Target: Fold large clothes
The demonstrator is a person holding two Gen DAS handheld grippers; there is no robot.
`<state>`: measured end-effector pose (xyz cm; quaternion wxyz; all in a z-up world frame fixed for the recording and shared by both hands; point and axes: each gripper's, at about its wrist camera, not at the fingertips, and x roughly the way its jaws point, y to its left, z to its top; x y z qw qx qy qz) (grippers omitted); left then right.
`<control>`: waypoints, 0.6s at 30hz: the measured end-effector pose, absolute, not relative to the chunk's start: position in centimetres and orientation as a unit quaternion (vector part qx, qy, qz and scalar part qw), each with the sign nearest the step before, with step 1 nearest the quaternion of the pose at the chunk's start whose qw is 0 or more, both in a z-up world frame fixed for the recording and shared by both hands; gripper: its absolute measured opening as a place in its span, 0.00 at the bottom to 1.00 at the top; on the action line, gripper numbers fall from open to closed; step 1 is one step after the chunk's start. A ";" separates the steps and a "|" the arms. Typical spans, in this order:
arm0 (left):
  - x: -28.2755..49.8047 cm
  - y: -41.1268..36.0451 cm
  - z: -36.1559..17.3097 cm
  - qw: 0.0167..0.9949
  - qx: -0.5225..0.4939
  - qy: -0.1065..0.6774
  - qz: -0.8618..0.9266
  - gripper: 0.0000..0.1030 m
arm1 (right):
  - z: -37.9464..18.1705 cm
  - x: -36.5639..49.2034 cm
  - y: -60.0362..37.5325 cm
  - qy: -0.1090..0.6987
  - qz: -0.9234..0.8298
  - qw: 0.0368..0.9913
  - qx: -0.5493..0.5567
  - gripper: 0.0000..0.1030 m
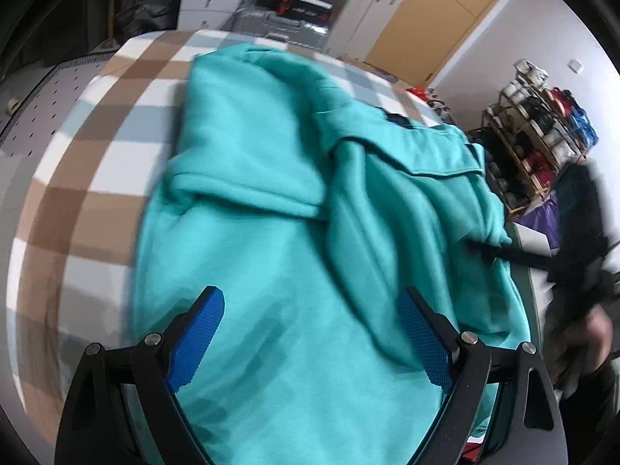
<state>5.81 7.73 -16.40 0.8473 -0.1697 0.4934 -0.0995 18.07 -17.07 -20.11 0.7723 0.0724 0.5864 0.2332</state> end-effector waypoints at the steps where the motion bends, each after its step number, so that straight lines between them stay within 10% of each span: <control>1: 5.9 7.2 -16.2 0.849 -0.169 0.489 -0.108 0.86 | -22.4 17.5 -17.2 0.596 0.226 0.766 0.084 0.45; 18: 10.2 0.6 -20.7 0.832 -0.068 0.542 -0.097 0.86 | -23.3 10.7 -20.8 0.494 0.211 0.838 0.096 0.66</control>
